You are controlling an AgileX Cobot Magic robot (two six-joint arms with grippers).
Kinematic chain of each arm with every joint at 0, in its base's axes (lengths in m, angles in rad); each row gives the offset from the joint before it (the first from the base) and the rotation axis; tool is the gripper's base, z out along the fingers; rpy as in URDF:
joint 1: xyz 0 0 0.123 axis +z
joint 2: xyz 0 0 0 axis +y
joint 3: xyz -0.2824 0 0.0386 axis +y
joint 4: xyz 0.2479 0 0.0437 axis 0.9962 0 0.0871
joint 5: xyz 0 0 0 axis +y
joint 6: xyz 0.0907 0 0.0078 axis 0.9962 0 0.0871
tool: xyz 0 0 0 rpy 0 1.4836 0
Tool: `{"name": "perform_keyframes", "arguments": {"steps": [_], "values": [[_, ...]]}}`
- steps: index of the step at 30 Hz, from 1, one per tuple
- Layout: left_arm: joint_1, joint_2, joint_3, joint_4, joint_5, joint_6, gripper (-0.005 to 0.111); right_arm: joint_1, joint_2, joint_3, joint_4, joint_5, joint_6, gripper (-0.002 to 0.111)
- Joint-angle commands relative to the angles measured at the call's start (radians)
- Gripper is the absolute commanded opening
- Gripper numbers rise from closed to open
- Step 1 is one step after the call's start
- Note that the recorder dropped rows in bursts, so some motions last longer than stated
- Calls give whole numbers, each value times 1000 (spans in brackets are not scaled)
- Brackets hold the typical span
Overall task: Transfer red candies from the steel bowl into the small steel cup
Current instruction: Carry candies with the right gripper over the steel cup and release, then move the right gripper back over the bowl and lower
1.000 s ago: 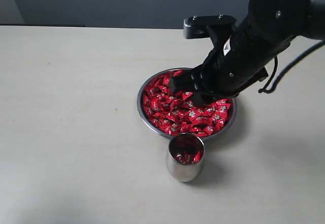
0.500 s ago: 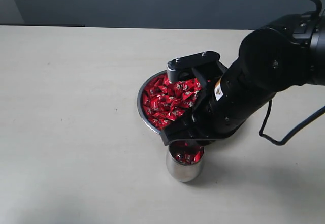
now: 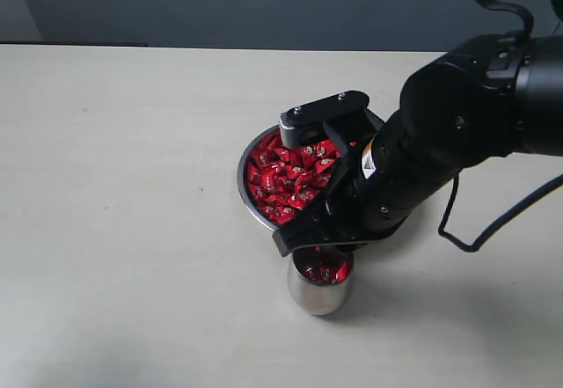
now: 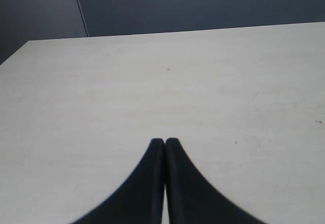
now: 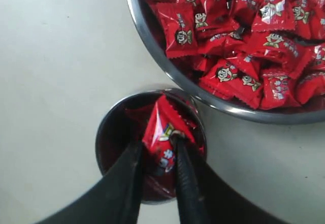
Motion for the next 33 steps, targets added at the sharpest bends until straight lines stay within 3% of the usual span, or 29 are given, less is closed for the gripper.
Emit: {"name": "perform_keyframes", "arguments": {"steps": [1,2,5,19,24,31,33], "values": [[2,-5,2,2,-10,-2,0,2,16,4,-5,-21,-9,14],[2,-5,2,2,-10,-2,0,2,16,4,-5,-23,-9,23],[2,-5,2,2,-10,-2,0,2,16,4,-5,-23,-9,30],[2,-5,2,2,-10,-2,0,2,14,-34,-31,-20,-9,31],[2,-5,2,2,-10,-2,0,2,14,-110,-206,-15,62,31],[2,-5,2,2,-10,-2,0,-5,16,-156,-591,50,376,31],[2,-5,2,2,-10,-2,0,-31,16,-156,-605,59,409,31]]}}
